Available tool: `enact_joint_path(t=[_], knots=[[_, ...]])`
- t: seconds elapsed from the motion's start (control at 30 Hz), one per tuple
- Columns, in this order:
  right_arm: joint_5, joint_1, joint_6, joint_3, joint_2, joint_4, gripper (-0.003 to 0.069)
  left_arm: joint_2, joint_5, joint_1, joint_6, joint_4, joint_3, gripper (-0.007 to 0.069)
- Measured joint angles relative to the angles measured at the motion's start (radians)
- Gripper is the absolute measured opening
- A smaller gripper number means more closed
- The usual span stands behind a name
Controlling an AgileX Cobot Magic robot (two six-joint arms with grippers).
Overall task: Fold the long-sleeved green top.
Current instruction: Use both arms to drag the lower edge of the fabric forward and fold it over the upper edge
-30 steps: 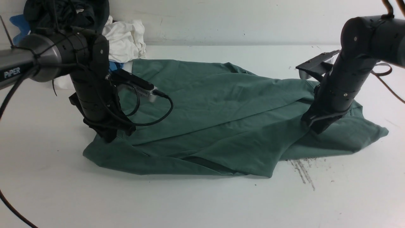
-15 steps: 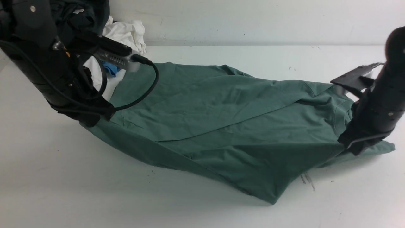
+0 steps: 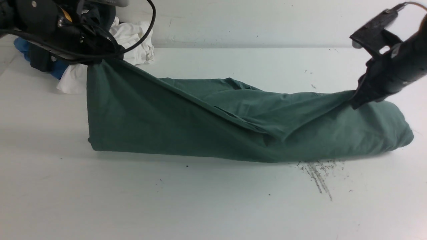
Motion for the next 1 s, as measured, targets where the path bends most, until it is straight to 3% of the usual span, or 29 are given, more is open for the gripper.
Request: enact_joint_path(t=[0.2, 0.37, 0.5, 1.0], knots=[[-0.027, 0.0, 0.004, -0.205, 0.249, -0.028, -0.001, 0.278, -0.069, 0.037, -0.063, 0.004, -0.171, 0.002], [0.004, 0.0, 0.078, -0.362, 0.405, -0.112, -0.001, 0.468, -0.066, 0.07, -0.136, -0.002, -0.33, 0.002], [0.01, 0.0, 0.105, -0.412, 0.437, -0.121, -0.001, 0.513, -0.067, 0.078, -0.151, -0.008, -0.391, 0.002], [-0.166, 0.0, 0.196, -0.432, 0.482, -0.094, -0.001, 0.55, -0.304, 0.089, -0.154, -0.015, -0.42, 0.002]])
